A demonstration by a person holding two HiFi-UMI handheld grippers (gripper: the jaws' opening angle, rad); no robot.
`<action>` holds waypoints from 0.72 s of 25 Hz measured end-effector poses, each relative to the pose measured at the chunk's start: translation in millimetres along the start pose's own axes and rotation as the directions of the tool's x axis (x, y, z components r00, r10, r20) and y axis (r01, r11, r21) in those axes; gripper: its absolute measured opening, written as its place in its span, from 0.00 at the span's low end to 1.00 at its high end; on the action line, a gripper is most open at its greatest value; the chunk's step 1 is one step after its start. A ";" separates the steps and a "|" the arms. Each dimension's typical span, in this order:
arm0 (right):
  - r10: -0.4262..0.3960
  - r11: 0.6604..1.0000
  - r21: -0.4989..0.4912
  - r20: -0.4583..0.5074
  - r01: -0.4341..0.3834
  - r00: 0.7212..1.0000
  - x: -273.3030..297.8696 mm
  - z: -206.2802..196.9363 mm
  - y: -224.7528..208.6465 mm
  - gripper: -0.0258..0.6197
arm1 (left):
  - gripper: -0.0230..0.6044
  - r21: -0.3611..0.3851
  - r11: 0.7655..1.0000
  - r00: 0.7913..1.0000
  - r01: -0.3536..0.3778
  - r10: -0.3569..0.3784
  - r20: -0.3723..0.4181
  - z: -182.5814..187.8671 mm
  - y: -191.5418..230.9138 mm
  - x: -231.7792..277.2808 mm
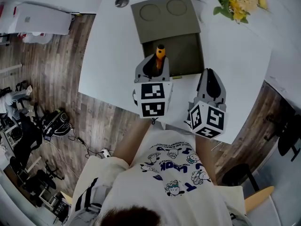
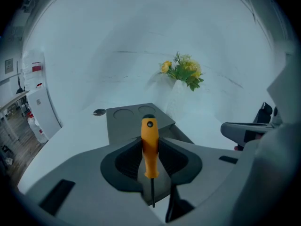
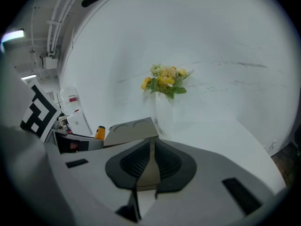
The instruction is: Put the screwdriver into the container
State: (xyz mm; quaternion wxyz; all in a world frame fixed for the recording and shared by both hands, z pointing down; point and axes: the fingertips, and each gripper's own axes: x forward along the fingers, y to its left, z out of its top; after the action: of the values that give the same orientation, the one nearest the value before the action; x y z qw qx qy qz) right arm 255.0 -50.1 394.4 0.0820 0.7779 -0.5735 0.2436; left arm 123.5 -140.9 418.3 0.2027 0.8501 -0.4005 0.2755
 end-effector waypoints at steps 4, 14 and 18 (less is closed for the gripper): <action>0.000 1.000 0.016 -0.018 0.000 1.000 4.7 -5.3 -5.7 0.11 | 0.22 0.017 1.000 1.000 0.007 -0.006 -0.027 -3.9 -5.8 14.3; -0.022 0.998 0.060 -0.077 0.026 0.997 13.6 -23.6 -24.7 0.11 | 0.22 0.067 0.997 0.994 0.048 -0.041 -0.099 -14.4 -26.6 46.0; -0.020 0.997 0.067 -0.086 0.026 0.996 19.2 -26.0 -29.7 0.11 | 0.22 0.084 0.995 0.991 0.061 -0.050 -0.127 -19.7 -32.8 60.1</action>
State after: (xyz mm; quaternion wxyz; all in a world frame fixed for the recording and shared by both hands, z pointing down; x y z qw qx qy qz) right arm 279.6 -46.1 430.5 0.0826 0.7758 -0.5517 0.2947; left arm 175.3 -144.4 467.2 0.1974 0.8501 -0.3507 0.3397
